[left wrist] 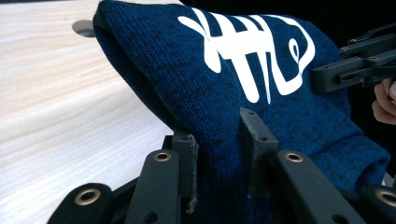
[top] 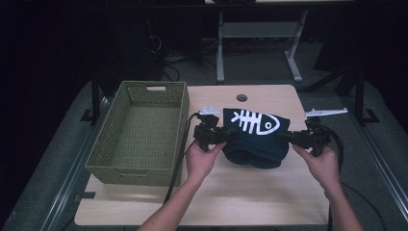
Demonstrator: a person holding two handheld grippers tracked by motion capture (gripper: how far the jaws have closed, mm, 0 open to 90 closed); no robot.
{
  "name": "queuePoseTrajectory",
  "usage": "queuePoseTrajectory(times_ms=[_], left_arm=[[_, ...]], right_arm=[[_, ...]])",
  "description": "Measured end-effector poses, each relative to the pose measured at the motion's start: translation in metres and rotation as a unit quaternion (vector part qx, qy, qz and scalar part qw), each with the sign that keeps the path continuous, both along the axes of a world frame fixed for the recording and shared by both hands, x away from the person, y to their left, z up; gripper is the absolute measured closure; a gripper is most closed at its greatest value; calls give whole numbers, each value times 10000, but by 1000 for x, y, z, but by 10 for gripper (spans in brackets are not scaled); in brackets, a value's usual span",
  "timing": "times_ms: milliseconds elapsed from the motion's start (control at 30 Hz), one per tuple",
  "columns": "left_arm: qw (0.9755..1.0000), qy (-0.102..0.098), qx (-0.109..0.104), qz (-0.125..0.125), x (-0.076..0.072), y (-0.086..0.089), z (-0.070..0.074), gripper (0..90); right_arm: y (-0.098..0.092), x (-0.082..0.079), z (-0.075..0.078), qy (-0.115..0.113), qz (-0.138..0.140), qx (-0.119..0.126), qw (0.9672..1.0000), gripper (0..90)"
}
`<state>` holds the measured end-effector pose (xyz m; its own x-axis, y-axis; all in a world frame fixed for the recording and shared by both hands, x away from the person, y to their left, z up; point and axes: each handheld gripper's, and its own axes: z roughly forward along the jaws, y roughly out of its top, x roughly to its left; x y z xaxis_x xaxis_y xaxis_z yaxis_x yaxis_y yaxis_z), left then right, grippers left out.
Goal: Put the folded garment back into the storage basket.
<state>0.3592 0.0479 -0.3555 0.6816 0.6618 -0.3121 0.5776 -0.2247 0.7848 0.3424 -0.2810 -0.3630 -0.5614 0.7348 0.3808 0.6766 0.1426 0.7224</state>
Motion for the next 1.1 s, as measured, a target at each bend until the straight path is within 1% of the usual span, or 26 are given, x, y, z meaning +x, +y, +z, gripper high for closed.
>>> queuePoseTrajectory(times_ms=[33,67,133,233,267,300,333,367,400,533,600,633,667,700,733,767,800,933,1033,1100], left_arm=[[10000,-2,-29,10,0,4,4,706],[10000,-2,-29,10,0,4,4,706],[10000,-14,-47,27,-1,10,9,706],[10000,-32,-33,33,-2,14,13,706],[10000,-45,-32,23,-3,16,15,706],[9999,-140,-3,22,-5,20,19,702],[9999,-143,8,17,-5,22,20,702],[9999,-143,8,17,-5,22,20,702],[9999,-112,-16,16,-5,25,22,701],[10000,-85,-20,42,-6,35,26,701],[9999,-114,13,60,-6,39,29,701],[9999,-100,6,71,-6,41,30,701],[10000,-72,4,59,-4,45,31,700],[10000,-72,4,59,-4,45,31,698],[10000,-41,1,70,-2,47,32,698],[10000,3,-29,83,-1,49,32,698],[10000,-11,16,86,0,53,35,698],[9999,-29,0,128,0,57,39,699],[9999,-57,26,143,0,62,44,698],[9999,-38,18,150,2,66,47,695]], right_arm=[[3,0,5,-45,36,-5,10000,732],[3,0,5,-45,36,-5,10000,732],[9,-1,11,-89,80,0,9999,732],[14,-1,17,-131,126,21,9998,731],[14,-1,17,-131,126,21,9998,731],[19,-2,21,-173,140,-5,9998,731],[22,-2,24,-196,165,-14,9997,732],[22,-2,24,-196,165,-14,9997,732],[27,-2,28,-218,193,-50,9996,731],[34,-1,33,-241,246,-81,9994,731],[41,1,38,-255,290,-109,9992,731],[41,1,38,-255,290,-109,9992,731],[45,2,41,-302,326,-140,9989,731],[45,2,41,-302,326,-140,9989,731],[49,4,45,-291,364,-143,9988,731],[49,4,45,-291,364,-143,9988,731],[52,5,48,-300,394,-129,9987,732],[58,7,51,-316,442,-102,9985,732],[63,11,55,-316,487,-86,9983,732],[66,13,56,-305,500,-79,9983,732]])
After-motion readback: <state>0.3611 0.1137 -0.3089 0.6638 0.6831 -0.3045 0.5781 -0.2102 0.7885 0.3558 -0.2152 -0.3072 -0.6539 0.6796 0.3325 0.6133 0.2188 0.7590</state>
